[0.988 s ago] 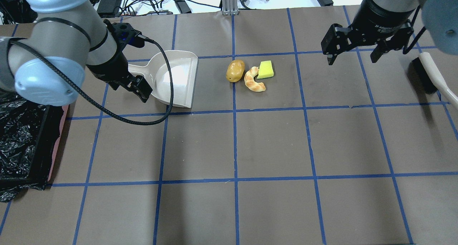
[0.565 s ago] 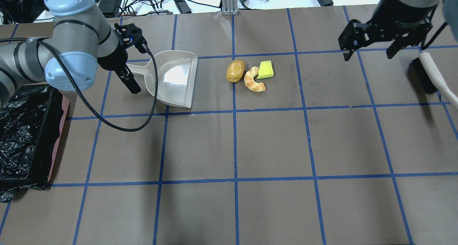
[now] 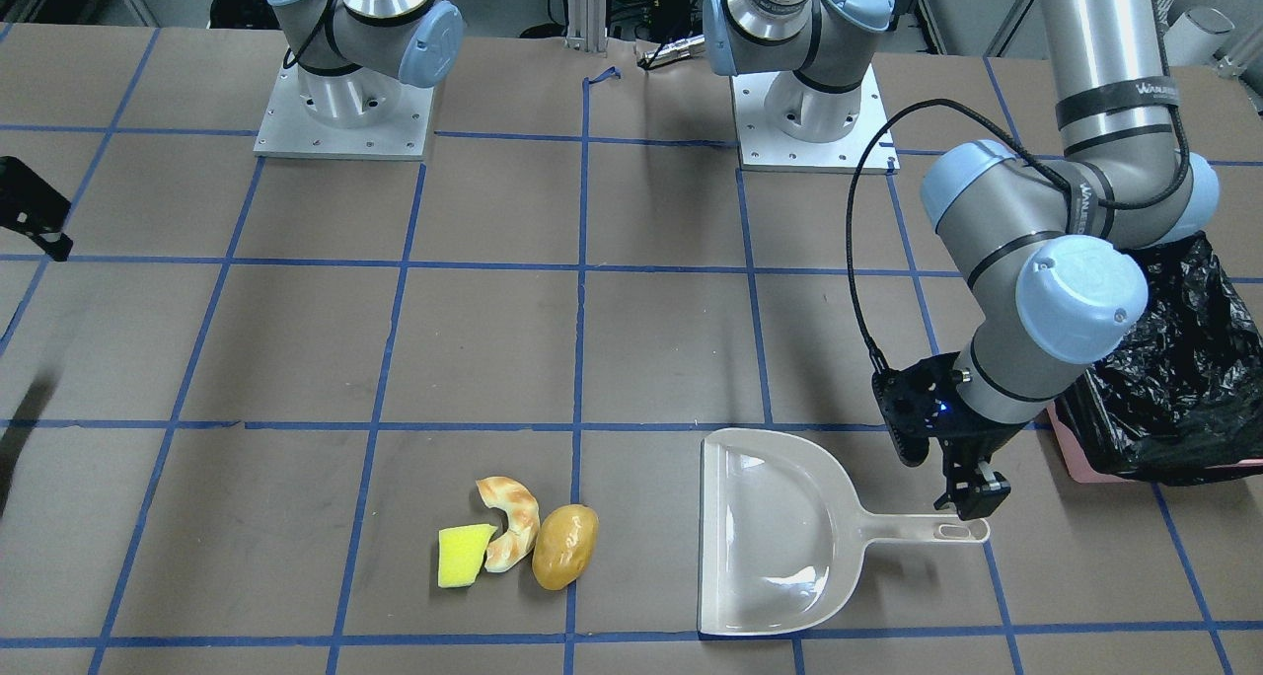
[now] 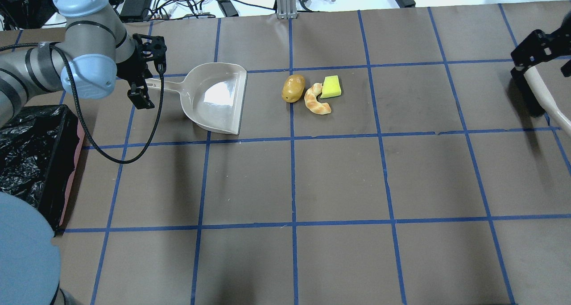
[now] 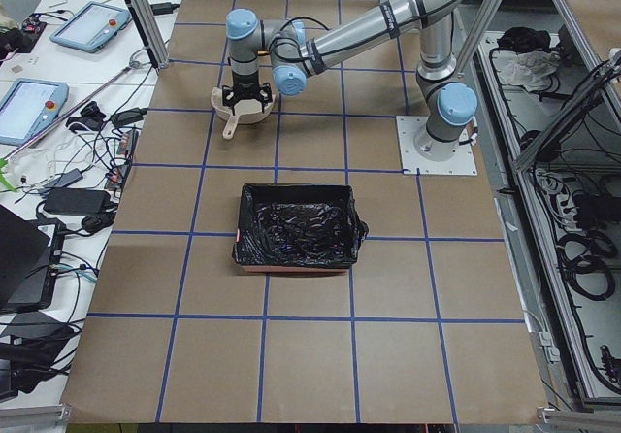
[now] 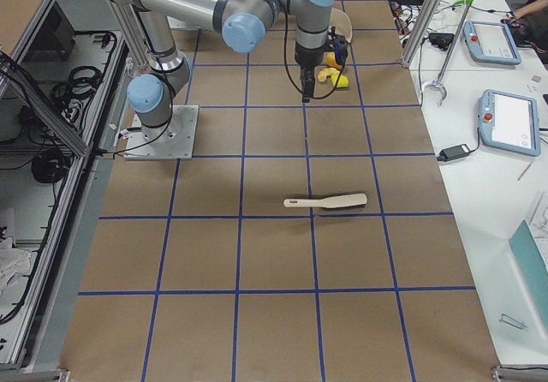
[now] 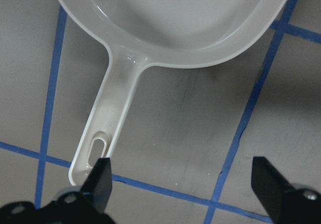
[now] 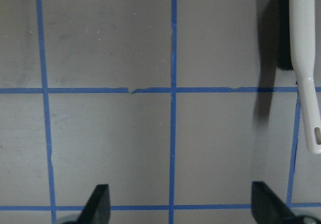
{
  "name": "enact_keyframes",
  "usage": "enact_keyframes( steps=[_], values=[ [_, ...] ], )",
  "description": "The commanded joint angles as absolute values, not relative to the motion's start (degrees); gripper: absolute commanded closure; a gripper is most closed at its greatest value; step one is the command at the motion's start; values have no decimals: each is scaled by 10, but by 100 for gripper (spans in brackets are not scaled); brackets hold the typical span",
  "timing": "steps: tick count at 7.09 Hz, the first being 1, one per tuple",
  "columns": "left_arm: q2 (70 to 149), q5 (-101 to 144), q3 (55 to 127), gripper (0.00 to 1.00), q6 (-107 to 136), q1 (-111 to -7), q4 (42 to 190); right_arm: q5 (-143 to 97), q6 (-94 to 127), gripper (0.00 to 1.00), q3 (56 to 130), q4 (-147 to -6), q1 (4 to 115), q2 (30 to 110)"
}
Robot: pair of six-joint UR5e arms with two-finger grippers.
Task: Sweep and dump trash into bin
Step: 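Grasp the dustpan handle with the left gripper while the right gripper reaches for the brush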
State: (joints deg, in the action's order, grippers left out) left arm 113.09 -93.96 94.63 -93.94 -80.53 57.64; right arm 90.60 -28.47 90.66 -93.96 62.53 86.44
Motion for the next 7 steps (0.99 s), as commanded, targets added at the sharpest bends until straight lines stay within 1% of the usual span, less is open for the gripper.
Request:
enact_keyframes(
  steps=[1,4,7],
  values=[
    [1158,-956,945,0,-1015,-818,548,905,-370,0,907,-977,549,809],
    [1172,-955,942,0,-1027,-819,511,908,-516,0,907,-1032,493,743],
    [1186,-956,941,0,-1027,-812,500,953,-526,0,907,-1131,483,673]
  ],
)
